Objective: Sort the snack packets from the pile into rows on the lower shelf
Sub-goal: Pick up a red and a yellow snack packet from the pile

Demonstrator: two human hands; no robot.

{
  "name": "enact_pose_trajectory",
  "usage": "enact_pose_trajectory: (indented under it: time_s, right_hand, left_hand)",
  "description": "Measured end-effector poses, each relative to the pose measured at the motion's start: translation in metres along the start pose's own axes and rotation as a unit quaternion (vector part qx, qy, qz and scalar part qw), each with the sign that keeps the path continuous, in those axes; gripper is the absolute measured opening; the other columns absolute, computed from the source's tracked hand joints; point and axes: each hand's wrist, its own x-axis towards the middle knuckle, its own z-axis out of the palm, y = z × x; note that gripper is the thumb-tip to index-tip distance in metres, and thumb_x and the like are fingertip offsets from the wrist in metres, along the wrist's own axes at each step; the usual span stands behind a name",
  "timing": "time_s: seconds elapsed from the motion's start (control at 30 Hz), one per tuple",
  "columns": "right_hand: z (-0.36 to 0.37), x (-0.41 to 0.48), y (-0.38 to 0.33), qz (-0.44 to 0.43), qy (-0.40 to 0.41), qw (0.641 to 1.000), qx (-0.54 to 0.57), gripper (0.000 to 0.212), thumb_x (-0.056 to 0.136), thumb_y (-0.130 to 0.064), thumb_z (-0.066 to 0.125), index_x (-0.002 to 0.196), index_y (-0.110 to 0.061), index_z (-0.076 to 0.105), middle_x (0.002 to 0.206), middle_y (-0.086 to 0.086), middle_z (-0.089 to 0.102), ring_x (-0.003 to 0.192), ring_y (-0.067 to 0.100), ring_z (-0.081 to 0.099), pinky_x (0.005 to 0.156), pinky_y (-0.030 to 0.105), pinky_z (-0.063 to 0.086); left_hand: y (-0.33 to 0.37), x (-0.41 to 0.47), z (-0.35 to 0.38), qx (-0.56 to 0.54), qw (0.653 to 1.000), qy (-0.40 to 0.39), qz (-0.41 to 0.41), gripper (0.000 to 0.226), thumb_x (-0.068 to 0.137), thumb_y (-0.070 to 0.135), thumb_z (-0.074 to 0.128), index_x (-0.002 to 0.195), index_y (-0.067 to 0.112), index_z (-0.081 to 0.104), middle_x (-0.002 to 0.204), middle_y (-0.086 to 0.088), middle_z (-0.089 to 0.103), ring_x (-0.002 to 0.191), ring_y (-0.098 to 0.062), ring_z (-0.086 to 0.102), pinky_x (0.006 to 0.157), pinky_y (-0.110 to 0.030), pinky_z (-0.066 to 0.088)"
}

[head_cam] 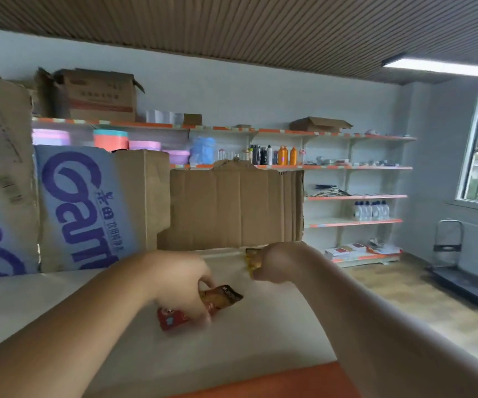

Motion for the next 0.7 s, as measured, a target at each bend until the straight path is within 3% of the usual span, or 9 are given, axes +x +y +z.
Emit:
enact_pose_trajectory:
  time_s: [0.03,0.13,0.2,0.27,0.4,0.47,0.57,0.63,0.7]
  right_hand:
    - [0.000,-0.004,0.000,-0.013,0.002,1.000,0.019,0.047,0.102,-0.048,0.051,0.142,-0.023,0.056,0.122,0.005,0.063,0.103,0.023,0.060,0.082,0.029,0.042]
    - [0.000,-0.007,0.007,-0.038,0.034,0.993,0.103,0.031,0.097,-0.045,0.061,0.115,-0.021,0.071,0.102,0.000,0.063,0.081,0.015,0.056,0.066,0.026,0.042]
    - [0.000,-0.009,0.008,-0.046,0.044,0.993,0.099,0.031,0.095,-0.049,0.063,0.103,-0.019,0.070,0.101,0.000,0.062,0.082,0.016,0.054,0.062,0.026,0.039]
    - [0.002,-0.010,0.004,-0.052,0.058,0.992,0.099,0.036,0.092,-0.051,0.067,0.115,-0.024,0.060,0.114,0.000,0.061,0.084,0.015,0.054,0.062,0.025,0.040]
    - [0.002,-0.013,-0.015,-0.106,0.033,0.985,0.133,0.054,0.099,-0.029,0.059,0.149,-0.039,0.044,0.147,-0.010,0.052,0.115,0.016,0.058,0.085,0.026,0.049]
    - [-0.001,-0.015,-0.018,-0.122,0.022,0.988,0.093,0.061,0.098,-0.014,0.051,0.150,-0.046,0.044,0.149,-0.011,0.049,0.109,0.015,0.059,0.078,0.022,0.047]
    - [-0.004,-0.022,-0.017,-0.120,0.020,0.991,0.059,0.080,0.090,0.005,0.042,0.145,-0.053,0.045,0.127,-0.009,0.049,0.068,0.004,0.047,0.042,0.010,0.036]
    - [-0.001,-0.023,-0.016,-0.127,0.030,0.990,0.061,0.083,0.089,0.009,0.041,0.148,-0.049,0.043,0.133,-0.010,0.050,0.067,0.002,0.045,0.037,0.009,0.029]
    - [0.000,-0.023,-0.019,-0.124,0.040,0.990,0.059,0.085,0.089,0.009,0.041,0.155,-0.044,0.034,0.146,-0.009,0.050,0.082,0.011,0.052,0.046,0.014,0.030]
  left_hand:
    - [-0.001,-0.002,-0.001,-0.003,1.000,-0.008,0.001,0.075,0.078,0.050,0.084,0.146,0.045,0.052,0.122,0.021,0.060,0.106,-0.007,0.061,0.092,-0.028,0.055]
    - [-0.005,-0.008,-0.005,0.009,0.999,-0.028,0.022,0.076,0.082,0.022,0.083,0.143,0.053,0.051,0.133,0.025,0.056,0.112,-0.007,0.058,0.089,-0.025,0.053]
    - [-0.006,-0.012,-0.007,0.034,0.999,-0.020,0.019,0.079,0.083,0.008,0.074,0.137,0.061,0.053,0.145,0.024,0.052,0.118,-0.009,0.057,0.093,-0.028,0.054]
    - [-0.006,-0.013,-0.006,0.046,0.999,-0.009,0.006,0.079,0.083,0.003,0.066,0.133,0.063,0.055,0.148,0.019,0.050,0.117,-0.013,0.058,0.095,-0.033,0.055]
    - [-0.005,-0.012,-0.003,0.064,0.998,-0.006,0.000,0.075,0.088,0.007,0.061,0.143,0.056,0.048,0.143,0.012,0.053,0.108,-0.014,0.059,0.087,-0.030,0.056]
    - [-0.003,-0.012,-0.001,0.059,0.998,-0.015,0.014,0.067,0.091,0.012,0.057,0.141,0.057,0.051,0.141,0.012,0.055,0.108,-0.015,0.060,0.085,-0.030,0.055]
    - [-0.002,-0.013,-0.003,0.018,0.999,-0.024,0.011,0.060,0.092,0.009,0.049,0.125,0.058,0.062,0.120,0.013,0.062,0.090,-0.013,0.066,0.075,-0.030,0.059]
    - [-0.003,-0.014,-0.007,0.008,1.000,-0.026,0.009,0.058,0.091,0.007,0.047,0.116,0.056,0.067,0.098,0.018,0.063,0.073,-0.013,0.065,0.061,-0.027,0.052]
    - [-0.005,-0.016,-0.009,0.001,0.999,-0.029,0.016,0.051,0.093,0.009,0.049,0.108,0.053,0.072,0.094,0.020,0.064,0.081,-0.016,0.068,0.068,-0.029,0.054]
